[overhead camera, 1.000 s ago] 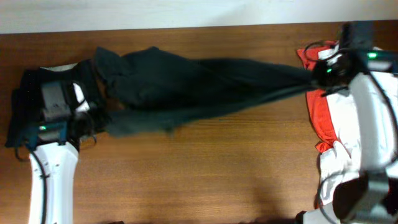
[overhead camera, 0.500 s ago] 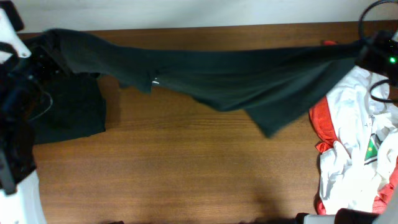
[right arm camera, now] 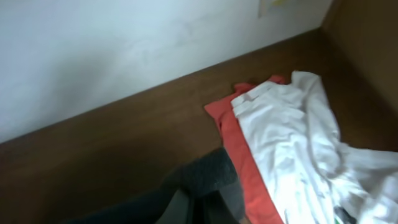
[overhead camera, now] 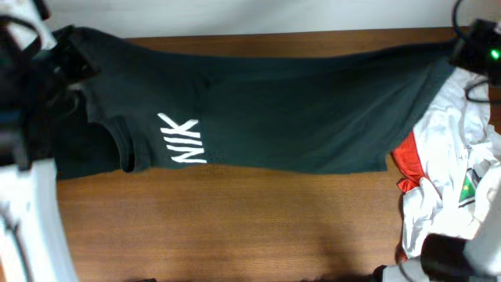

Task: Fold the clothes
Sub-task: 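Stretch the shirt between both grippers and lay it flat on the table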

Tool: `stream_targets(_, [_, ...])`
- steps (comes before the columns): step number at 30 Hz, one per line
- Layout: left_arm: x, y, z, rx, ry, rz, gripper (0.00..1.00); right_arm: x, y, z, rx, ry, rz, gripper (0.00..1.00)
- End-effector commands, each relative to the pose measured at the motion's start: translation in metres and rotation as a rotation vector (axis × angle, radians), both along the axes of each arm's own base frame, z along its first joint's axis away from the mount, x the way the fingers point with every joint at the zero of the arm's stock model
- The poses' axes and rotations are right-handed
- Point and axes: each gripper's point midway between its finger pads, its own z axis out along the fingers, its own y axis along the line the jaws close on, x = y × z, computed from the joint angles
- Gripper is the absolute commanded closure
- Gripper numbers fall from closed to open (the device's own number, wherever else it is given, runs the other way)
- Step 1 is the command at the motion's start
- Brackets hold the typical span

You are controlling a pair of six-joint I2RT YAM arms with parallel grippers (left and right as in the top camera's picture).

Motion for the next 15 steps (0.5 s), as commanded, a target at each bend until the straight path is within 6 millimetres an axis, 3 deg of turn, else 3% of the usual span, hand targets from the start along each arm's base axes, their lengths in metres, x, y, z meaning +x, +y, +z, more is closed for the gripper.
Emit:
stream_targets(1, [0.055, -0.004, -0.029, 0.020, 0.009, -0.031, 0.99, 0.049, 0.000, -0.024, 0.038, -0.004, 0.072, 0.96])
stream_targets(4, [0.100, -0.006, -0.042, 0.051, -0.053, -0.056, 0.99, 0.091, 0.007, -0.029, 0.081, -0.076, 0.150, 0.96])
stream_targets(6, [0.127, -0.007, -0.042, 0.061, -0.123, -0.063, 0.99, 0.112, 0.005, -0.021, 0.092, -0.152, 0.150, 0.96])
stream_targets(8, [0.144, -0.006, -0.029, 0.073, -0.216, -0.061, 0.99, 0.127, 0.002, -0.002, 0.096, -0.252, 0.134, 0.96])
stream_targets(10, [0.153, -0.001, 0.002, 0.094, -0.355, -0.040, 0.99, 0.135, -0.001, 0.032, 0.079, -0.387, 0.130, 0.96])
stream_targets(13, [0.148, 0.017, 0.060, 0.105, -0.532, 0.048, 0.99, 0.129, -0.004, 0.083, 0.046, -0.544, 0.110, 0.96])
stream_targets(15, [0.127, 0.034, 0.122, 0.131, -0.672, 0.097, 0.99, 0.113, -0.016, 0.120, -0.008, -0.629, 0.045, 0.96])
